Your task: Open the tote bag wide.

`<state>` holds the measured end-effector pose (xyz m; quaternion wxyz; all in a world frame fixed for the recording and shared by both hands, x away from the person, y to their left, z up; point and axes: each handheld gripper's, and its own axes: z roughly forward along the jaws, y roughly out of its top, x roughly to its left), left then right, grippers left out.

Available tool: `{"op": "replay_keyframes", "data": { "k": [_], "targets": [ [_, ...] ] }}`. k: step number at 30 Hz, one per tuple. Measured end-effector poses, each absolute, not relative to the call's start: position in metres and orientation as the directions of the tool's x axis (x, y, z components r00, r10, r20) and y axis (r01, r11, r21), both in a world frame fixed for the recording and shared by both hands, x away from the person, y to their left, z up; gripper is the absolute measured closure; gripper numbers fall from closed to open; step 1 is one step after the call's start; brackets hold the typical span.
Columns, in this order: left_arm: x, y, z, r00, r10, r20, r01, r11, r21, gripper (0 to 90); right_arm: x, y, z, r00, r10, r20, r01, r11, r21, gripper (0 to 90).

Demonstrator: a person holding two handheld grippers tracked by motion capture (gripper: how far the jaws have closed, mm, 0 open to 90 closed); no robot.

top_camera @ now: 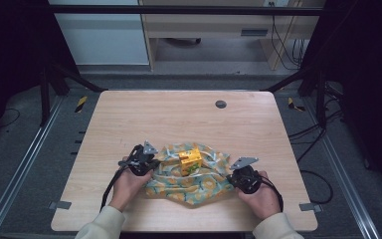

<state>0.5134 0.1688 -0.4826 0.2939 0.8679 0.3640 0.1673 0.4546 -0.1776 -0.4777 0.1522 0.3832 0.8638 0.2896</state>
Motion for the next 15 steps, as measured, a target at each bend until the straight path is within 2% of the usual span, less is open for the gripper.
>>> {"op": "replay_keyframes", "data": {
  "k": [4,5,7,10,12,15],
  "targets": [
    [0.512,0.169,-0.481,0.681,0.730,0.061,0.537,-0.555,0.636,88.7,0.453,-0.179,-0.477,-0.656,0.754,-0.044,0.568,0.531,0.629,89.6],
    [0.511,0.169,-0.480,0.678,0.732,0.070,0.529,-0.551,0.645,85.0,0.453,-0.180,-0.476,-0.650,0.758,-0.046,0.563,0.521,0.641,83.9],
    [0.508,0.171,-0.474,0.663,0.742,0.096,0.513,-0.544,0.664,73.0,0.453,-0.183,-0.470,-0.615,0.788,-0.036,0.566,0.472,0.676,64.4],
    [0.502,0.177,-0.462,0.640,0.760,0.109,0.489,-0.513,0.705,56.8,0.450,-0.190,-0.457,-0.574,0.818,-0.014,0.549,0.398,0.735,45.9],
    [0.496,0.182,-0.451,0.627,0.771,0.113,0.470,-0.490,0.735,48.5,0.445,-0.195,-0.446,-0.554,0.832,-0.006,0.524,0.354,0.775,35.2],
    [0.488,0.189,-0.431,0.616,0.782,0.096,0.434,-0.439,0.787,39.0,0.436,-0.202,-0.427,-0.536,0.844,0.007,0.465,0.288,0.837,24.6]
  ]
}}
